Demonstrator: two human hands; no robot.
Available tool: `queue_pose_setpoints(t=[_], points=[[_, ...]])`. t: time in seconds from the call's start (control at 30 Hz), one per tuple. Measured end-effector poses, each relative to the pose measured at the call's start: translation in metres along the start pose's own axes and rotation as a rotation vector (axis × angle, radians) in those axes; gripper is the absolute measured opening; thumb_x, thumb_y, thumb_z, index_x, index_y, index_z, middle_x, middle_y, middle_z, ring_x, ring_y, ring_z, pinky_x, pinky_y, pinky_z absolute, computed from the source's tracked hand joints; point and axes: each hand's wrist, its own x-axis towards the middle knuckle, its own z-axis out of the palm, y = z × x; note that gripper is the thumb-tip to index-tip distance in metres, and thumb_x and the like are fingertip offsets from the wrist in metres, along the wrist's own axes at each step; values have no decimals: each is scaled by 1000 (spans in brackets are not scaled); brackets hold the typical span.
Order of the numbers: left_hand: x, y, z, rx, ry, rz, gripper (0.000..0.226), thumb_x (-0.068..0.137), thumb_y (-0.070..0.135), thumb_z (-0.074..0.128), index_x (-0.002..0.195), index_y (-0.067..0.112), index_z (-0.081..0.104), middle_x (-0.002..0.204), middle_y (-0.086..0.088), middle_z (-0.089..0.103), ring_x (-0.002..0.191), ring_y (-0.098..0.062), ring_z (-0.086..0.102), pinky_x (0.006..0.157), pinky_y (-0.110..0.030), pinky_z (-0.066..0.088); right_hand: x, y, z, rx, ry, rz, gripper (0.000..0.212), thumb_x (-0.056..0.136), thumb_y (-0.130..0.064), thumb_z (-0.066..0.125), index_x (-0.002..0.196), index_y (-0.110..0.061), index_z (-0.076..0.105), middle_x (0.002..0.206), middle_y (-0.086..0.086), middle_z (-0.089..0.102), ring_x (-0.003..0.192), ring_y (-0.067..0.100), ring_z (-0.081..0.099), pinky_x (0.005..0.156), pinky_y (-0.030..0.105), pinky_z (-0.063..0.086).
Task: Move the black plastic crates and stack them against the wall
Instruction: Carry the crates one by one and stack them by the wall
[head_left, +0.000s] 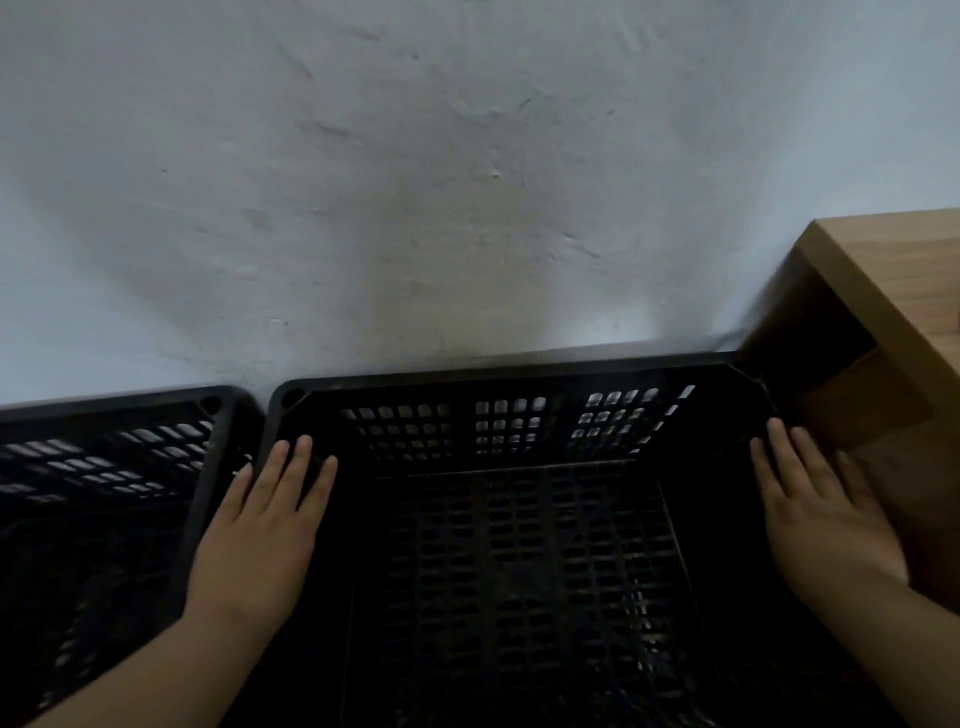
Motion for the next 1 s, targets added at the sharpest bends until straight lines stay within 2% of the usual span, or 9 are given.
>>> queue_pose_setpoints(t=[0.1,0.27,0.47,0.6,0.67,0.7,0.8,0.87,1.0], points=[[-3,-1,-1,14,-51,46,93,39,0,86,127,2,54,136,-25,47,125,-35,44,113,-34,0,-2,2,1,21,-61,-44,61,71,-12,27,120,13,53,134,28,49,145,15,-14,114,32,-7],[-6,4,-11,42,-34,90,96,35,0,86,126,3,55,135,-25,49,124,-31,43,112,-33,-1,-12,14,-2,-68,-122,-30,59,69,-7,26,113,18,56,129,33,51,146,22,-11,114,32,-8],[-11,6,-53,84,-62,88,94,56,8,79,139,14,37,147,-17,28,134,-26,25,110,-33,-12,-11,18,-44,-328,88,-14,59,76,-2,30,132,8,41,146,27,26,134,46,31,107,38,-26],[-25,8,-65,36,-5,200,84,88,12,47,139,21,-20,144,-11,-28,134,-21,-23,88,-29,-41,-27,28,-37,-324,112,-78,55,66,0,26,105,25,55,125,40,49,145,34,-8,112,55,12],[-33,7,-70,9,-34,205,84,88,10,45,138,22,-21,143,-10,-30,133,-20,-25,86,-29,-42,-33,27,-44,-318,169,-58,54,66,1,24,102,26,55,121,42,50,144,26,-16,107,60,22],[-38,3,-67,12,40,235,91,80,7,57,144,21,-6,149,-12,-16,137,-23,-13,94,-30,-38,-38,26,-47,-290,71,-78,55,68,1,22,104,26,54,121,44,48,144,26,-19,113,54,10],[-51,-1,-68,28,-61,276,99,38,-3,80,131,10,51,140,-22,43,128,-29,38,112,-33,-11,-51,10,-69,-619,-53,-271,62,81,-10,-2,141,5,3,144,36,-12,126,32,-47,87,43,-45],[-61,-4,-70,110,-29,250,101,48,1,77,140,15,37,148,-19,25,134,-29,25,110,-33,-18,-64,-6,-82,-786,-299,-224,48,94,-19,-1,133,-4,-26,132,23,-38,127,36,-43,62,41,-48],[-88,-2,-64,112,-10,251,91,79,9,57,144,22,-5,146,-12,-18,136,-23,-11,95,-32,-36,-94,-23,-84,-688,-526,23,51,98,-20,7,131,-4,-28,131,20,-40,127,34,-41,61,40,-46]])
